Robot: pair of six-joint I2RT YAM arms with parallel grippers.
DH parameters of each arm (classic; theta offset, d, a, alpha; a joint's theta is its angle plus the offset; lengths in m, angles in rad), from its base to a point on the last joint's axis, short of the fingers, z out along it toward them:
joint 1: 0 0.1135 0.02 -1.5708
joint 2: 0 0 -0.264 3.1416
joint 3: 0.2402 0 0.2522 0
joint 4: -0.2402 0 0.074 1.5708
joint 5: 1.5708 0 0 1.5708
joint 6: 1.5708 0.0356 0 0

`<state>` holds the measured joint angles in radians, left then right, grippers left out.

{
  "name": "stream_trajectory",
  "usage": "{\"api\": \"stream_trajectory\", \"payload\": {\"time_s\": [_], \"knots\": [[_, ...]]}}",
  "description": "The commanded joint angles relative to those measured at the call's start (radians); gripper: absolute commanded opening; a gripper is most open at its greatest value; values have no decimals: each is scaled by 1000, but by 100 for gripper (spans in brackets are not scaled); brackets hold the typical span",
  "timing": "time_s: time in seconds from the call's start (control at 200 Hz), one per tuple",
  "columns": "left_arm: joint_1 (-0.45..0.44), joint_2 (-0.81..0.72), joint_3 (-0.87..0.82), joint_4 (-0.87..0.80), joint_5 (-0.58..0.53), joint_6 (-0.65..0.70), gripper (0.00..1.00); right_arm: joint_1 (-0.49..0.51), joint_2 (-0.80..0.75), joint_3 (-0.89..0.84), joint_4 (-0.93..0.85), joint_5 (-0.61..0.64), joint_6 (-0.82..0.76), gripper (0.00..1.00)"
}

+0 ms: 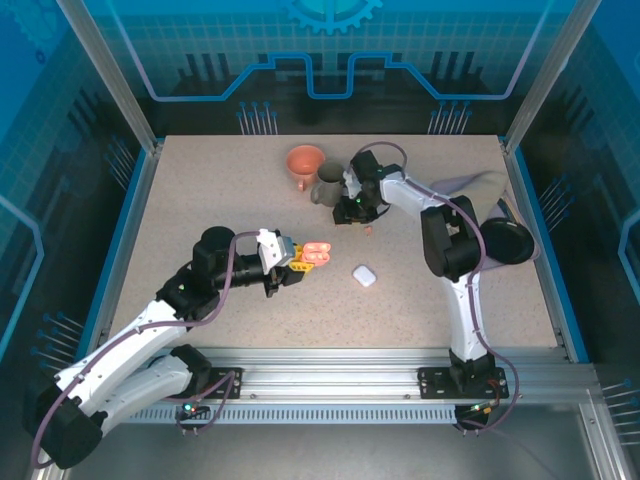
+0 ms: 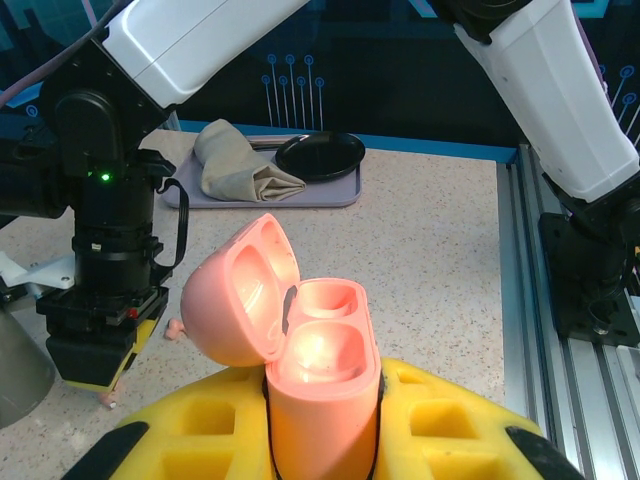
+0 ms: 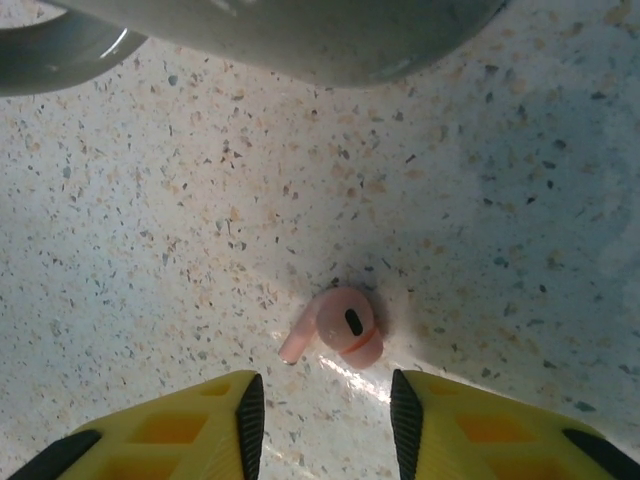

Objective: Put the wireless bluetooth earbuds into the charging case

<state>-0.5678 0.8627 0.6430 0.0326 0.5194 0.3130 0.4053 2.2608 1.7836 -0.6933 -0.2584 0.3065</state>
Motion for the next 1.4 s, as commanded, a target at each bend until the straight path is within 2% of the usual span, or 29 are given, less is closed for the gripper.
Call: {"api": "stream_trajectory", "payload": {"time_s": [0.0,0.715,1.005,1.206,1.396], "knots": [[-9,-13,-6,0,2,-20,0,13,32,46,-26,7,10,40],[-8,-18,-17,-2,3,-28,0,22,91,63,4,-39,20,34],[-9,-16,-23,1,4,-34,0,33,9,-47,77,-84,42,35],[-9,-14,-27,6,4,-32,0,40,-80,-200,242,-167,80,37],[-9,-14,-25,6,6,-32,0,36,-145,-263,279,-100,99,38]]}}
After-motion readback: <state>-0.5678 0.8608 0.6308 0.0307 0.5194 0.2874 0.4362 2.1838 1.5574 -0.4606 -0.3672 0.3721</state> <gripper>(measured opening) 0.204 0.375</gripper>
